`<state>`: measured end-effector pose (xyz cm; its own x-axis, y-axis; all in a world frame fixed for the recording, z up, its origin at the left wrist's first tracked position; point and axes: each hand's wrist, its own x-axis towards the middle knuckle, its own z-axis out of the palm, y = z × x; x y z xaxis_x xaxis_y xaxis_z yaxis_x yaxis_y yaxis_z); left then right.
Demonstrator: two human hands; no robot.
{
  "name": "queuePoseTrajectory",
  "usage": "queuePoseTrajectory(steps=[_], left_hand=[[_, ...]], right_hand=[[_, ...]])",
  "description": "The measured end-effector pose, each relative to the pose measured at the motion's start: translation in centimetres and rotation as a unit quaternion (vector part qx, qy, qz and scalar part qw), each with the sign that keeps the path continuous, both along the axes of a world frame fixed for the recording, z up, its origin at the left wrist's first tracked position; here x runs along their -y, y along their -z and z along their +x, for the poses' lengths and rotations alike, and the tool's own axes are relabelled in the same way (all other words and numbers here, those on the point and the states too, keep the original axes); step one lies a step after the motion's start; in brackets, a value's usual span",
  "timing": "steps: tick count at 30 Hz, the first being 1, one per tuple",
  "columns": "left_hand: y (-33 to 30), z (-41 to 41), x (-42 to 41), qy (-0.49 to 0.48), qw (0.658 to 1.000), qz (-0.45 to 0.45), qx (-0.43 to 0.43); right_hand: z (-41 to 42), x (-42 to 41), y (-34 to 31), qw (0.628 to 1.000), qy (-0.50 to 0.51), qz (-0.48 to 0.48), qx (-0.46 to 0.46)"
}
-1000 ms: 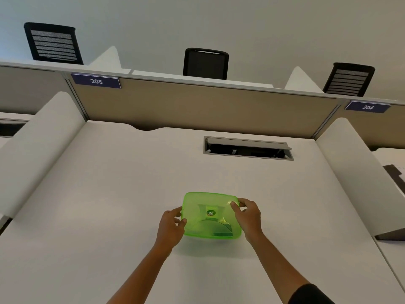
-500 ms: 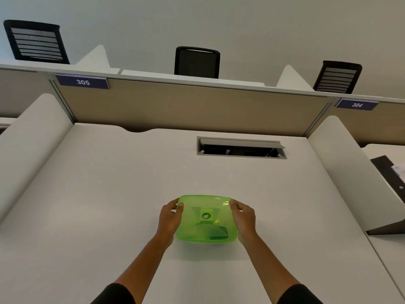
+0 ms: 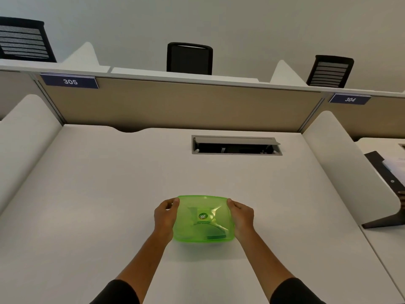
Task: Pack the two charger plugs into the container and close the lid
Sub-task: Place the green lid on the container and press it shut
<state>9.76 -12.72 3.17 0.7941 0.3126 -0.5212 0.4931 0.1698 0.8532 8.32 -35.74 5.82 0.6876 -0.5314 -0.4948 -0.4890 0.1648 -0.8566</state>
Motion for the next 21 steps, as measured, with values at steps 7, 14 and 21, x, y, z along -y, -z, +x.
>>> queuePoseTrajectory(steps=[7,14,21], left_hand=[[0.1,0.5,-0.1,-0.026,0.999,-0.024,-0.018],[0.0,0.6,-0.3,-0.015,0.999,-0.033,-0.03],[0.0,-3.2,-1.6,0.056,0.998,0.021,-0.005]], right_hand=[[0.1,-0.1,0.1,1.0,0.003,0.005,0.002],[-0.1,0.1,-0.1,1.0,-0.006,0.019,-0.002],[-2.5,2.5,0.2,0.992,-0.113,0.032,-0.054]])
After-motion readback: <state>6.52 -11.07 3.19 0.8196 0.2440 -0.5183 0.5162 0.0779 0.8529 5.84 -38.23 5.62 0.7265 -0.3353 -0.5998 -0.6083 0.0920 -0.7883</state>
